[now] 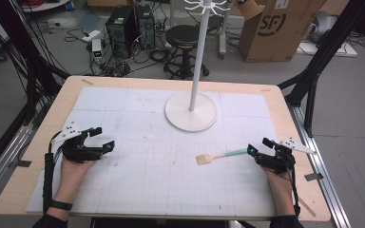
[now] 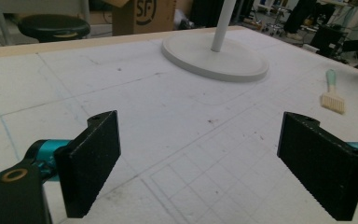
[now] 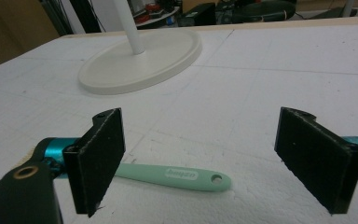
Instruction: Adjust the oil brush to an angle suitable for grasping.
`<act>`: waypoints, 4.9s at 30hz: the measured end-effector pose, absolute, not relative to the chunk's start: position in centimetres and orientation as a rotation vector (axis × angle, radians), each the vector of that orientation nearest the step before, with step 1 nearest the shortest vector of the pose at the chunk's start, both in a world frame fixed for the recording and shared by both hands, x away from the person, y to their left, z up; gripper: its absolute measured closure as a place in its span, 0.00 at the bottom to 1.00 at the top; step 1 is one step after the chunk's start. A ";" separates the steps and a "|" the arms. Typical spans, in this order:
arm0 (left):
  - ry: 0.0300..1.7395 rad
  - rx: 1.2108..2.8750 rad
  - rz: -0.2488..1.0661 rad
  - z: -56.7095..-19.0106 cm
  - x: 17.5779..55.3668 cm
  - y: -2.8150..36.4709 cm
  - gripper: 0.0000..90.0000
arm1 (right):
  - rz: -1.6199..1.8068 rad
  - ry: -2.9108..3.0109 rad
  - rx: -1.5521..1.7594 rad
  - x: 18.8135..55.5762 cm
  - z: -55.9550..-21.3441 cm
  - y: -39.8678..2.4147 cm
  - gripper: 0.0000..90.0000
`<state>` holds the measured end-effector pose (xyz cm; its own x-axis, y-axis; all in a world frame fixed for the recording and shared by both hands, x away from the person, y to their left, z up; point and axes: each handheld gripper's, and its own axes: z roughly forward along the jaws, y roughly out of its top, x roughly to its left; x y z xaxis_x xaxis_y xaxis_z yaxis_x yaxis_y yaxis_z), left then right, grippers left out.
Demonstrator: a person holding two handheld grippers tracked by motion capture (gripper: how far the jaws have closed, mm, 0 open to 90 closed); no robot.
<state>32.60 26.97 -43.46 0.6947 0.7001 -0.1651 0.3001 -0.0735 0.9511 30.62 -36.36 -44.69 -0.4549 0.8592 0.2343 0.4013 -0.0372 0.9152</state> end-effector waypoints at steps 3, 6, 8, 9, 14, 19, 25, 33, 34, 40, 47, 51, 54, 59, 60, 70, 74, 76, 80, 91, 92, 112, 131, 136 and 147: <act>0.808 1.662 0.388 -43.2 32.7 26.6 0.15 | 1.501 1.832 1.330 30.6 -44.7 -36.3 0.17; 0.797 1.675 0.378 -43.0 32.9 26.1 0.15 | 1.501 1.832 1.324 30.6 -44.7 -36.3 0.17; 0.779 1.692 0.366 -42.6 33.1 25.4 0.15 | 1.504 1.833 1.323 30.6 -44.7 -36.3 0.17; 0.779 1.692 0.366 -42.6 33.1 25.4 0.15 | 1.501 1.834 1.322 30.6 -44.7 -36.3 0.17; 0.746 1.715 0.342 -42.1 33.5 24.2 0.14 | 1.500 1.836 1.316 30.7 -44.7 -36.4 0.17; 0.714 1.743 0.324 -41.5 33.9 22.4 0.14 | 1.500 1.837 1.314 30.7 -44.7 -36.4 0.17; 0.663 1.762 0.289 -40.9 34.8 19.8 0.14 | 1.499 1.839 1.322 30.6 -44.7 -36.3 0.17; 0.598 1.819 0.249 -40.4 35.7 15.6 0.14 | 1.507 1.835 1.326 30.6 -44.7 -36.4 0.17; 0.597 1.820 0.240 -40.4 35.8 15.1 0.14 | 1.506 1.836 1.328 30.6 -44.7 -36.4 0.17; 0.569 1.847 0.222 -40.1 36.3 13.3 0.14 | 1.507 1.835 1.327 30.6 -44.7 -36.4 0.17; 0.530 1.874 0.190 -40.0 36.9 10.2 0.14 | 1.507 1.831 1.320 30.7 -44.7 -36.4 0.17; 0.500 1.885 0.173 -39.9 37.1 8.4 0.14 | 1.509 1.830 1.325 30.7 -44.7 -36.5 0.17; 0.483 1.902 0.157 -40.0 37.2 7.1 0.14 | 1.508 1.829 1.324 30.7 -44.7 -36.5 0.17; 0.449 1.937 0.133 -40.3 37.4 4.6 0.14 | 1.515 1.824 1.334 30.7 -44.7 -36.5 0.17; 0.449 1.937 0.133 -40.3 37.4 4.6 0.14 | 1.516 1.823 1.332 30.7 -44.7 -36.5 0.17; 0.402 1.998 0.075 -41.3 37.8 0.3 0.15 | 1.518 1.823 1.329 30.7 -44.7 -36.5 0.17; 0.392 2.013 0.065 -41.6 37.9 -0.7 0.15 | 1.519 1.822 1.333 30.7 -44.7 -36.5 0.17; 0.389 2.019 0.057 -41.8 37.9 -1.3 0.15 | 1.520 1.821 1.334 30.7 -44.7 -36.5 0.17; 0.371 2.040 0.047 -42.0 37.9 -2.6 0.15 | 1.521 1.815 1.330 30.7 -44.7 -36.6 0.17; 0.332 2.097 0.023 -43.0 37.9 -5.7 0.20 | 1.524 1.812 1.340 30.7 -44.7 -36.6 0.17; 0.318 2.106 0.020 -43.0 37.8 -6.0 0.22 | 1.524 1.812 1.337 30.7 -44.7 -36.6 0.17; 0.233 2.235 0.125 -44.7 37.1 -9.4 0.69 | 1.529 1.813 1.338 30.7 -44.7 -36.6 0.17; 0.270 2.222 0.087 -44.9 37.3 -9.3 0.90 | 1.531 1.813 1.338 30.7 -44.7 -36.7 0.17; 0.276 2.220 0.084 -44.9 37.3 -9.3 0.91 | 1.537 1.810 1.353 30.6 -44.7 -36.7 0.17; 0.277 2.223 0.092 -44.6 37.3 -8.9 0.91 | 1.576 1.762 1.388 30.5 -44.7 -37.1 0.17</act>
<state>37.28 -8.94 -44.58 0.9725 0.2310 -0.0311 0.1669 -0.5970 0.7847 30.52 -37.13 -44.69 -0.4287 0.8491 0.3085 0.4008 -0.1273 0.9073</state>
